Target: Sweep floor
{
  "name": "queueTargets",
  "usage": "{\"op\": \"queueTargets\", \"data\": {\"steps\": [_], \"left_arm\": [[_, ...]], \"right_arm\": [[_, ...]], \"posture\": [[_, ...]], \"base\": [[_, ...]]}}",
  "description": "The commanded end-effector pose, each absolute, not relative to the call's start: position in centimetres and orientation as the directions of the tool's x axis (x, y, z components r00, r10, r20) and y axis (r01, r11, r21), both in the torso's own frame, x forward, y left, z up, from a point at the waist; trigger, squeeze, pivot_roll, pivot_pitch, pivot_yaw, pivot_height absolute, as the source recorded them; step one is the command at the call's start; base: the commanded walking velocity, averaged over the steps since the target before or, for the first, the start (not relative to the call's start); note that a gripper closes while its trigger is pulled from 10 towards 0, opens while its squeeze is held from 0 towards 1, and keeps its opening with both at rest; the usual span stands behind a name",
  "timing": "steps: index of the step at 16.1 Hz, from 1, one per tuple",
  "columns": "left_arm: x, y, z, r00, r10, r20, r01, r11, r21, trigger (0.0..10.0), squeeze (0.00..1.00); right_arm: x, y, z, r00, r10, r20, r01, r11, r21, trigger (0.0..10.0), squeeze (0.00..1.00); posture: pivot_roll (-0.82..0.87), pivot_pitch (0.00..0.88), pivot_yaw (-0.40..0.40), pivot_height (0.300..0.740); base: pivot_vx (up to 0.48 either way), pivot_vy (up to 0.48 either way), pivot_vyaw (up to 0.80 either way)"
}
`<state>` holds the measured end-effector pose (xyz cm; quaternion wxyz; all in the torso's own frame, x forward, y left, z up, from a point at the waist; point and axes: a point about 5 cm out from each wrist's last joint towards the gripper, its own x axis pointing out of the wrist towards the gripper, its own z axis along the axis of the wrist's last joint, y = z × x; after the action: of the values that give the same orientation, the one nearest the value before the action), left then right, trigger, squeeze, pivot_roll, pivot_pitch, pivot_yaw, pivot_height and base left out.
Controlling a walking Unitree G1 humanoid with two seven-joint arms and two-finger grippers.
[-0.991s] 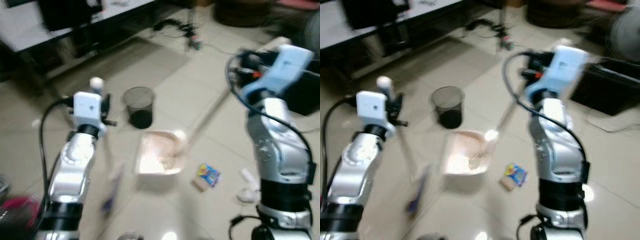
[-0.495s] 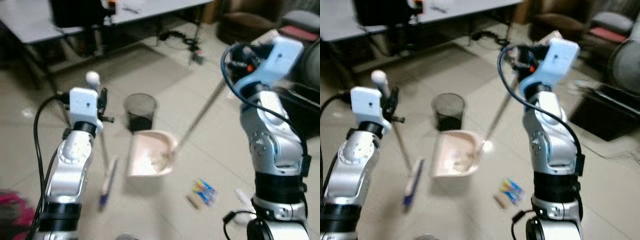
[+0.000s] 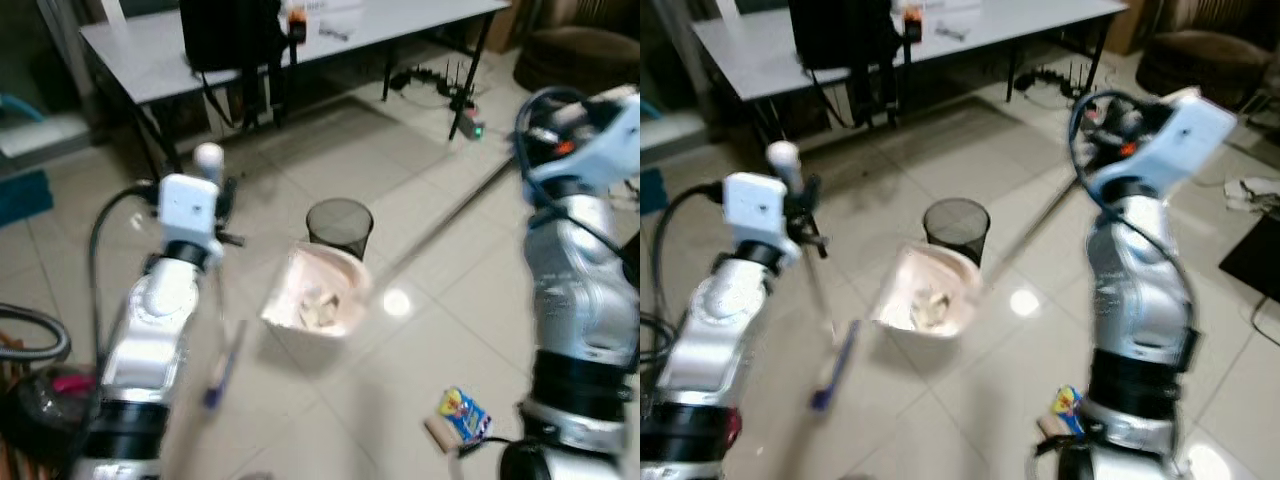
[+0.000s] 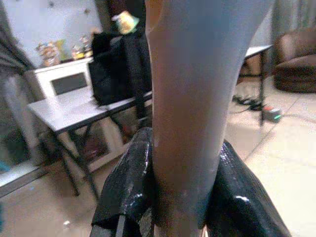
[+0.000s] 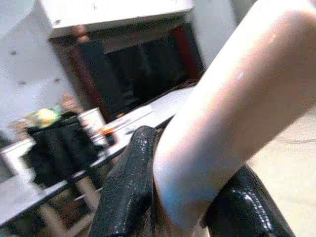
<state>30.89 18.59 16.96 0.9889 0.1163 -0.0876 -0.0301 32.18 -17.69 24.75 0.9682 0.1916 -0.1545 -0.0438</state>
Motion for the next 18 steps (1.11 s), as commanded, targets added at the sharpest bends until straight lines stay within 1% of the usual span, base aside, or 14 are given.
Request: {"op": "queueTargets", "data": {"steps": [1, 2, 4, 7, 10, 12, 16, 18], "left_arm": [[31.1, 18.2, 17.6, 0.975, -0.109, 0.191, 0.057, 0.965, 0.257, 10.0, 0.0], [31.0, 18.3, 17.3, 0.977, -0.108, 0.183, 0.058, 0.964, 0.26, 10.0, 0.0], [30.9, 18.3, 16.6, 0.98, -0.112, 0.162, 0.066, 0.962, 0.263, 10.0, 0.0], [30.8, 17.7, 16.3, 0.98, -0.123, 0.157, 0.081, 0.964, 0.252, 10.0, 0.0], [30.7, 17.4, 16.3, 0.979, -0.13, 0.159, 0.088, 0.965, 0.247, 10.0, 0.0], [30.8, 17.2, 16.4, 0.977, -0.139, 0.162, 0.097, 0.966, 0.241, 10.0, 0.0], [30.7, 17.0, 16.3, 0.977, -0.144, 0.16, 0.103, 0.966, 0.237, 10.0, 0.0], [30.6, 17.0, 16.3, 0.977, -0.142, 0.159, 0.102, 0.967, 0.232, 10.0, 0.0]], "right_arm": [[31.8, -18.6, 26.5, 0.916, -0.175, 0.361, 0.015, 0.914, 0.404, 10.0, 0.0], [31.8, -18.6, 26.6, 0.913, -0.174, 0.369, 0.019, 0.922, 0.387, 10.0, 0.0], [31.7, -18.5, 27.3, 0.898, -0.15, 0.414, 0.018, 0.952, 0.305, 10.0, 0.0], [31.5, -18.9, 28.5, 0.863, -0.169, 0.475, 0.017, 0.951, 0.307, 10.0, 0.0], [31.4, -19.6, 29.0, 0.841, -0.196, 0.504, 0.038, 0.951, 0.306, 10.0, 0.0], [31.5, -20.2, 28.9, 0.841, -0.22, 0.495, 0.06, 0.946, 0.317, 10.0, 0.0], [31.5, -20.1, 28.8, 0.844, -0.204, 0.496, 0.046, 0.949, 0.312, 10.0, 0.0], [31.6, -20.3, 28.8, 0.843, -0.217, 0.493, 0.05, 0.943, 0.33, 10.0, 0.0]], "posture": [[-0.02, 0.04, 0.033, 0.74], [-0.02, 0.041, 0.034, 0.74], [-0.03, 0.045, 0.045, 0.74], [-0.03, 0.048, 0.042, 0.74], [-0.03, 0.051, 0.044, 0.74], [-0.03, 0.053, 0.046, 0.74], [-0.03, 0.052, 0.046, 0.74], [-0.03, 0.054, 0.043, 0.74]], "base": [[0.394, 0.0, 0.0], [0.394, 0.0, 0.0], [0.392, 0.0, 0.0], [0.398, 0.0, 0.0], [0.404, 0.0, 0.0], [0.409, 0.0, 0.0], [0.418, 0.0, -0.73], [0.418, 0.0, 0.0]]}}
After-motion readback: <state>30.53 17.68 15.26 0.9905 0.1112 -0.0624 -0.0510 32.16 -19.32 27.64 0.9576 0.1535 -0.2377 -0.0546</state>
